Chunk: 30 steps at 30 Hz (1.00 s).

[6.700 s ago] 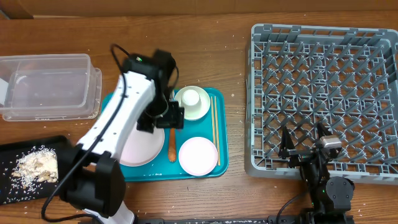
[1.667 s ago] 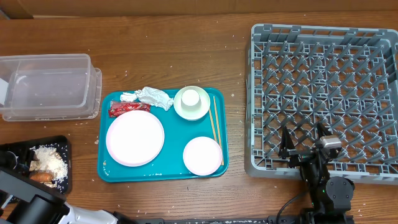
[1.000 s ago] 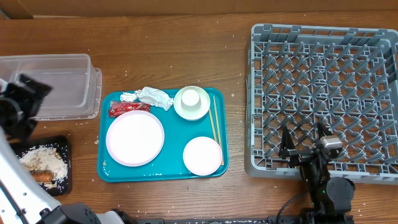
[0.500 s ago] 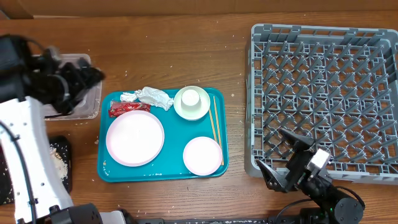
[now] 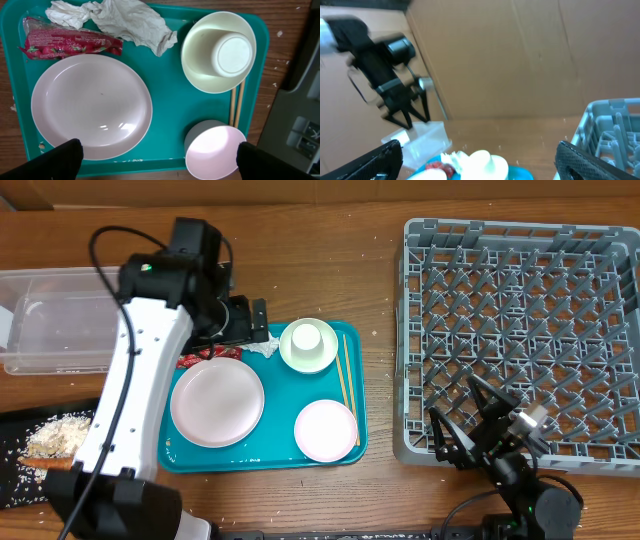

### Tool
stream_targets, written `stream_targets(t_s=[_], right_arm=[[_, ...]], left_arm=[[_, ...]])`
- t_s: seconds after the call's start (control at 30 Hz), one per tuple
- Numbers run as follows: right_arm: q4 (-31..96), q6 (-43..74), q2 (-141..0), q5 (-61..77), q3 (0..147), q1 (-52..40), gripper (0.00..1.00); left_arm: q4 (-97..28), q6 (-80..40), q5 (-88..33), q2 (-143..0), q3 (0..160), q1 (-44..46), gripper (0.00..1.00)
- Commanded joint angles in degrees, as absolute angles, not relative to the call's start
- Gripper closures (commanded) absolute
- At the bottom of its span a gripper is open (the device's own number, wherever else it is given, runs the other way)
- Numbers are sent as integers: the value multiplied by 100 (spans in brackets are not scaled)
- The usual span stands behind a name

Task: Sort waste into correct bins and load items into the dishwasher

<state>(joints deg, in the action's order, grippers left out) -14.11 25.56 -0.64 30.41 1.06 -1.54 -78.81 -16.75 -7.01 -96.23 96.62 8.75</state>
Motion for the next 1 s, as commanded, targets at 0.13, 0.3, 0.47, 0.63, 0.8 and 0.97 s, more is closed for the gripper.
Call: stream_targets(t_s=[0.13, 0.3, 0.47, 0.63, 0.8, 0.97], right_arm=[[-3015, 3553, -23, 2351, 58, -180, 0], [-3286, 3793, -60, 1378, 644, -180, 0], [-2783, 3479, -604, 1350, 1723, -183, 0], [-1413, 2434, -1896, 2025, 3505, -183, 0], [386, 1754, -3603, 2849, 5621, -183, 0], [2930, 1424, -6023, 3931, 8407, -215, 0]], left_arm=[[-7769, -1831, -449, -9837, 9649, 893, 0], [-7644, -1844, -445, -9837, 9649, 891, 0], [-7391, -1844, -447, -9837, 9649, 884, 0], [-7391, -1844, -443, -9837, 9649, 676, 0], [-7476, -2163, -447, -9837, 9649, 233, 0], [-7695, -2314, -464, -9837, 9649, -373, 0]])
